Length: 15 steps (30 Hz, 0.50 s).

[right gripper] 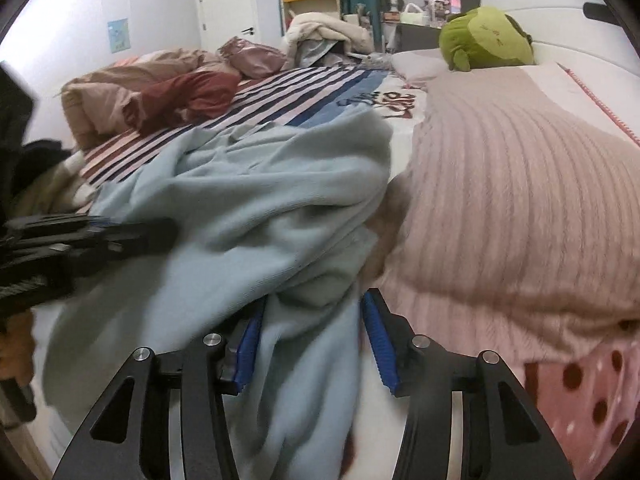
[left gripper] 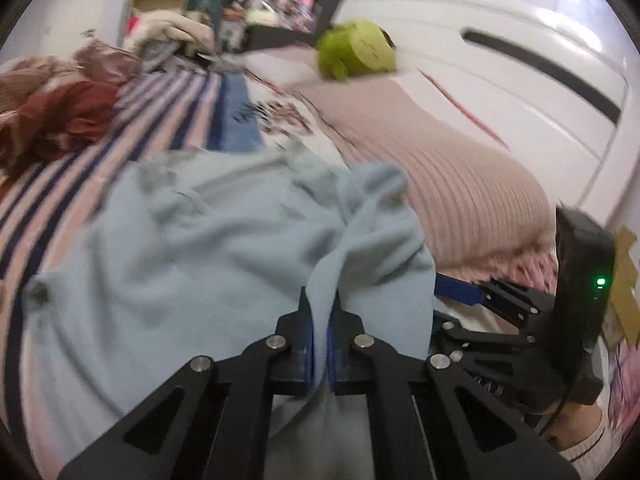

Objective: Fold small clothes

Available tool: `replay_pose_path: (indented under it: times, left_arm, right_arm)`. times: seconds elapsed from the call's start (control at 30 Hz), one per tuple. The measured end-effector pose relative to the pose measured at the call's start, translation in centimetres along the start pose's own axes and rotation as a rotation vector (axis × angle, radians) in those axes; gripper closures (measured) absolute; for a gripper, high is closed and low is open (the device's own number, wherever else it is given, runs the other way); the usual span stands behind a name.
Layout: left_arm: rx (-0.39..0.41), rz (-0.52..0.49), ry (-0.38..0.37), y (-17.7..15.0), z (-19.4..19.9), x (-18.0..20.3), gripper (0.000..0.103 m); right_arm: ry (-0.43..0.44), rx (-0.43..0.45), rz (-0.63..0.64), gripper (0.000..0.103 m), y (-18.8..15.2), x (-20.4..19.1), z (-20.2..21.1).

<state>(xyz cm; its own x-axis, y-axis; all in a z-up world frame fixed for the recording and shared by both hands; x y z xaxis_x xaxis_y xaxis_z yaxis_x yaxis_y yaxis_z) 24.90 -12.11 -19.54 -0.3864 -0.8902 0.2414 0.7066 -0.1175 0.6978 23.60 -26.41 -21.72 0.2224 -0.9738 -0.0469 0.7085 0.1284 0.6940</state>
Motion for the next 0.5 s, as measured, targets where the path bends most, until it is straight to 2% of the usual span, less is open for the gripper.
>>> replay_pose_path:
  times: [0.13, 0.17, 0.23, 0.27, 0.33, 0.43, 0.5]
  left_arm:
    - [0.023, 0.018, 0.111, -0.1, 1.8, -3.1, 0.101]
    - [0.015, 0.018, 0.146, -0.5, 1.9, -4.0, 0.1]
    - [-0.015, 0.033, 0.139, -1.3, 1.7, -4.9, 0.099]
    - [-0.034, 0.041, 0.112, -1.8, 1.6, -5.0, 0.097]
    - [-0.043, 0.055, 0.08, -2.5, 1.9, -5.1, 0.071]
    - [-0.008, 0.091, 0.04, -2.8, 3.0, -5.3, 0.066]
    - [0.01, 0.111, 0.006, -2.8, 3.6, -5.3, 0.065]
  right_arm:
    - [-0.054, 0.021, -0.038, 0.067, -0.2, 1.9, 0.6]
    - [-0.091, 0.03, -0.052, 0.079, -0.3, 2.5, 0.8]
    - [-0.21, 0.052, -0.077, 0.095, -0.1, 4.2, 1.4]
    - [-0.213, 0.062, -0.116, 0.096, -0.1, 5.2, 1.6]
    - [-0.149, 0.054, -0.17, 0.095, -0.2, 5.8, 1.9]
    - [-0.075, 0.06, -0.089, 0.092, 0.4, 4.4, 2.8]
    - [0.012, 0.065, -0.062, 0.075, 0.8, 3.1, 3.4]
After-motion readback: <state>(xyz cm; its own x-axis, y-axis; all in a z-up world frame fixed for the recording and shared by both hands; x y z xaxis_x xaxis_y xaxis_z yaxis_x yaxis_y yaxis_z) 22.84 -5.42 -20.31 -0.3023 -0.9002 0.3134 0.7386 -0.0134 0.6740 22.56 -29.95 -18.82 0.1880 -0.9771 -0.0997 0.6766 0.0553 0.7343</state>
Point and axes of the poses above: each gripper's, at about its wrist camera, not at the fingertips, and z roughly against the way its jaws point, x to its right, y to its top, the point moved 8 cm from there along -z, roughly the way its jaws point, and after that the axes turned 3 degrees about -x, right-handed, at the moved point
